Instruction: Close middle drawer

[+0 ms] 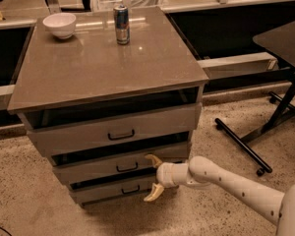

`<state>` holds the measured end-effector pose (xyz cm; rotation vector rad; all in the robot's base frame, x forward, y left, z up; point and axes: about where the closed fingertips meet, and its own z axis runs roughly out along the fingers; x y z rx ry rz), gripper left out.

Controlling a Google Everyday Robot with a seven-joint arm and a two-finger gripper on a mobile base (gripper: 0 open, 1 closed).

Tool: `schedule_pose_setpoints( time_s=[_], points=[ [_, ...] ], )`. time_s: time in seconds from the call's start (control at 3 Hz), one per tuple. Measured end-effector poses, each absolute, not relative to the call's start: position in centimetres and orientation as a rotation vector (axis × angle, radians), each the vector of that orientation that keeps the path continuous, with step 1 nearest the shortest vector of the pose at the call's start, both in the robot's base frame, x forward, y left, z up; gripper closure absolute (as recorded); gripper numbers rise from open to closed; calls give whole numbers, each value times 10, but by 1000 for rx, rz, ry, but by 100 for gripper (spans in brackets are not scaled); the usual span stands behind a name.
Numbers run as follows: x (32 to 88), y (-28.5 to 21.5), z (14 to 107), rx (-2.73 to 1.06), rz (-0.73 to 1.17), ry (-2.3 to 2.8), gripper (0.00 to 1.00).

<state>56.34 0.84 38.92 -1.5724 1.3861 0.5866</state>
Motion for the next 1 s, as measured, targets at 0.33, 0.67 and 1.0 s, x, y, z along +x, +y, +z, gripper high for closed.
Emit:
schedule_pose_setpoints(
  time_s=[0.33,0.67,1.0],
  points=[
    [562,8,389,-1571,583,1384,0],
    [539,3,375,-1598,619,1356,0],
    [538,3,375,-1600,622,1353,0]
  ],
)
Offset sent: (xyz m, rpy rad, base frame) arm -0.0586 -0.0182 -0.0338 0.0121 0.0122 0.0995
